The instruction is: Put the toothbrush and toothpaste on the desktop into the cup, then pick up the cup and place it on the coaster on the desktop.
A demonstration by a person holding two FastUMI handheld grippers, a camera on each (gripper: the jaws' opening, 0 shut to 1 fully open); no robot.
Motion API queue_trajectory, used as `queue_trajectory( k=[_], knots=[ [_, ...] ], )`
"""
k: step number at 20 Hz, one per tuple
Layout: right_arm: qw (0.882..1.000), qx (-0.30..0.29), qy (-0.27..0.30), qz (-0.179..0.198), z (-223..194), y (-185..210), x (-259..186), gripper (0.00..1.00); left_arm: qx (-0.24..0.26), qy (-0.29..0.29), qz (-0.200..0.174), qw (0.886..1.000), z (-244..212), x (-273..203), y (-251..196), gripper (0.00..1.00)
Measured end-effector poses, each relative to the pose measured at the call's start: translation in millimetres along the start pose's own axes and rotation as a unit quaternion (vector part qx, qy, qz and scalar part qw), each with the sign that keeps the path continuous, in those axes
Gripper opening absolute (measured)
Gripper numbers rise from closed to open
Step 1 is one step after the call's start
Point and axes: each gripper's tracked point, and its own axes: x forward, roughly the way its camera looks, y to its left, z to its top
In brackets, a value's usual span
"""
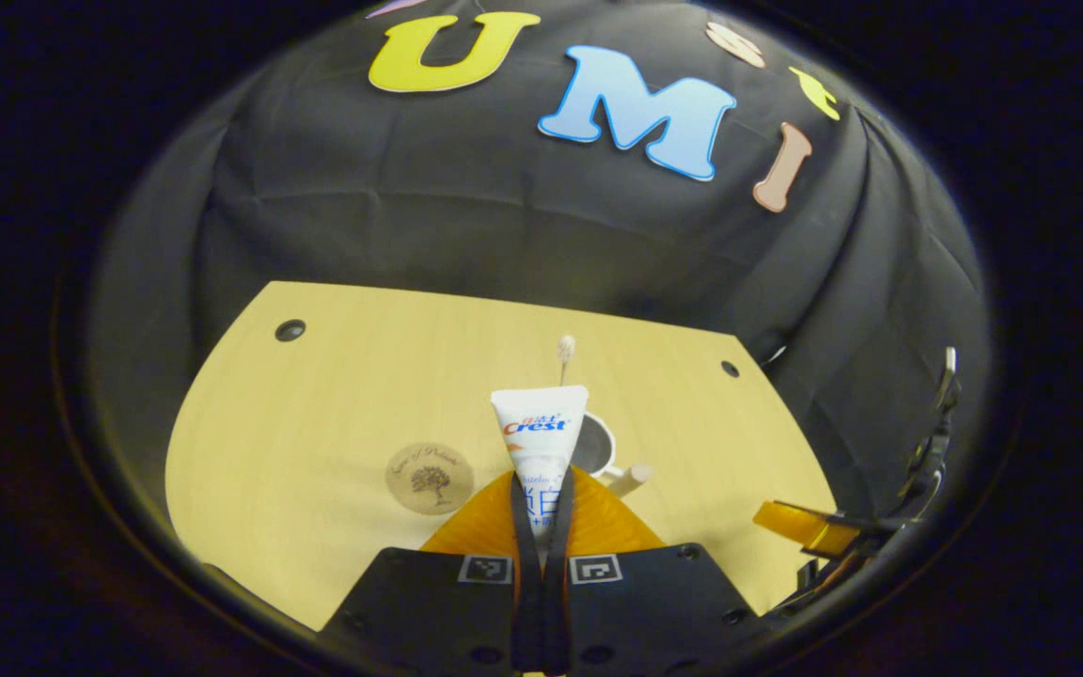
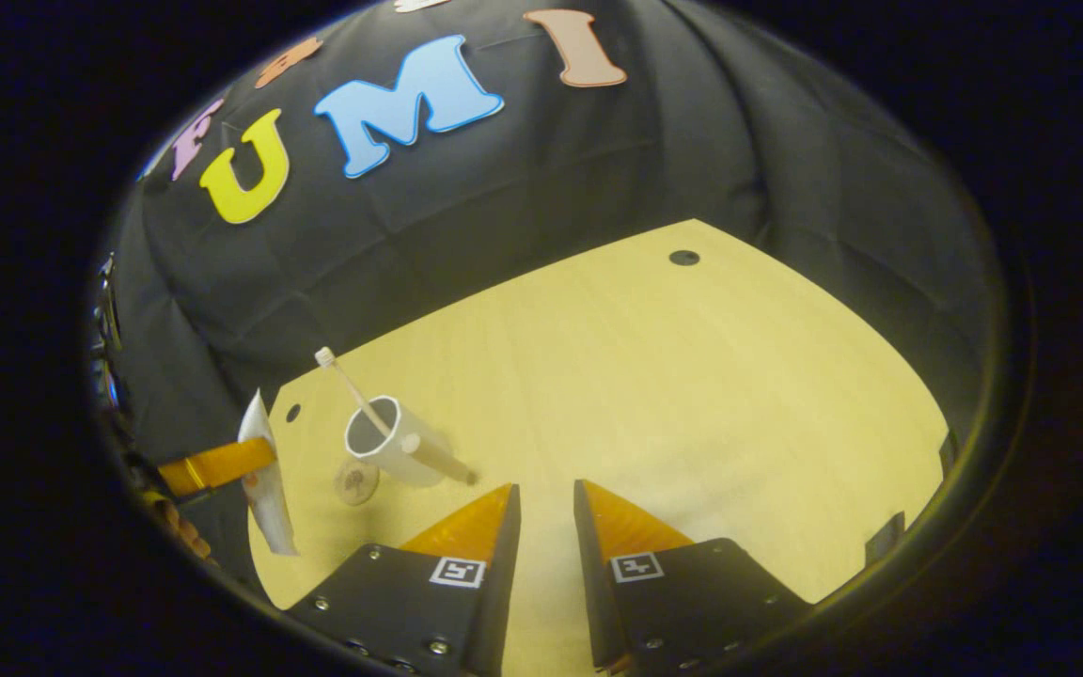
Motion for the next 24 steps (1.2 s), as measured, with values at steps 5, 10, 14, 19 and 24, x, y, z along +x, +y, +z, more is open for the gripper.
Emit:
queue_trajectory(
  k=[5, 10, 14, 19, 24],
  knots=[
    [0.999, 0.028, 0.006, -0.032, -2.3, -46.9, -7.8, 0.29, 0.008, -0.059, -0.041, 0.997, 43.8, 31.6, -30.2, 0.08],
    [0.998, 0.035, 0.011, -0.056, 6.4, -79.5, -9.0, 0.34, 0.035, -0.077, -0.046, 0.995, 63.5, 72.6, -45.6, 0.08],
    [0.997, 0.036, 0.02, -0.067, 12.1, -92.6, -9.6, 0.29, 0.083, -0.084, -0.042, 0.992, 69.7, 100.7, -59.5, 0.07],
    [0.996, 0.022, 0.041, -0.078, 7.3, -106.6, -5.8, 0.29, 0.134, -0.103, -0.032, 0.985, 78.8, 127.0, -71.3, 0.07],
    [0.995, 0.016, 0.059, -0.082, -2.6, -113.7, -9.3, 0.29, 0.123, -0.113, -0.021, 0.986, 78.9, 145.9, -69.5, 0.08]
  ],
)
